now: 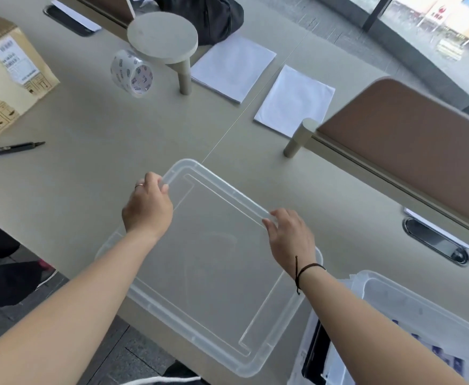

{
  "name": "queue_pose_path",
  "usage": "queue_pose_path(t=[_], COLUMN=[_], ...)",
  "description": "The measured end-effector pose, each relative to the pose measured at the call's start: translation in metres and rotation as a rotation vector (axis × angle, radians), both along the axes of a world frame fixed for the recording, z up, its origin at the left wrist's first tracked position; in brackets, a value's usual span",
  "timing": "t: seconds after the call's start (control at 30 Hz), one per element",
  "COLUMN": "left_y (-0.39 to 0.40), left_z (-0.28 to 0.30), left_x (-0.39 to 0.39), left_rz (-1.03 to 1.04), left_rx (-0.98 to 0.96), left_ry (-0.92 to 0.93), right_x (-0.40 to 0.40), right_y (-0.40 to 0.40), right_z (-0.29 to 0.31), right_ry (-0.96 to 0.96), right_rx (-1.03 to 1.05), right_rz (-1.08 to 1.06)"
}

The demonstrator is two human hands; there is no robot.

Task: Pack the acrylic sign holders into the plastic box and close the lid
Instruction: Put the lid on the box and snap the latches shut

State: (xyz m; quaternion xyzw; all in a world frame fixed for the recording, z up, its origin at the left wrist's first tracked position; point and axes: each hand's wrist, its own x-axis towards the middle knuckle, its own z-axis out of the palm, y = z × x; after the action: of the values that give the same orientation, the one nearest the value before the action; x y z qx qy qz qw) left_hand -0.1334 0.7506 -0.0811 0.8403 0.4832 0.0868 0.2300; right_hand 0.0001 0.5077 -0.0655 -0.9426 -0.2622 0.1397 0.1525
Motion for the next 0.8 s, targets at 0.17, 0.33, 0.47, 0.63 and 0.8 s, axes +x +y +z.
queue_pose_path(t=[0.17,0.33,0.47,0.63,0.8], left_y=[0.009,-0.022,-0.072,-0.159,-0.255], left_z=[0.038,0.059,0.07,0.088,0.095], left_x=[0.006,0.014,0.033,0.059,0.073], left_rz=[0.018,-0.012,-0.084,-0.2,-0.317], left_rx=[0.021,0.002,-0.036,-0.035,0.023], left_ry=[-0.028,-0.026,-0.029,0.006,0.072], right_x=[-0.002,0.0,0.008,0.017,0.024], right_y=[0.002,-0.037,-0.095,-0.19,-0.289], right_z=[0.036,0.064,0.079,0.089,0.087], right_ry=[-0.067,-0.122,-0.141,-0.133,-0.113], right_rx=[0.091,0.083,0.078,0.103,0.058], right_rz=[-0.052,-0.071,-0.117,-0.198,-0.277])
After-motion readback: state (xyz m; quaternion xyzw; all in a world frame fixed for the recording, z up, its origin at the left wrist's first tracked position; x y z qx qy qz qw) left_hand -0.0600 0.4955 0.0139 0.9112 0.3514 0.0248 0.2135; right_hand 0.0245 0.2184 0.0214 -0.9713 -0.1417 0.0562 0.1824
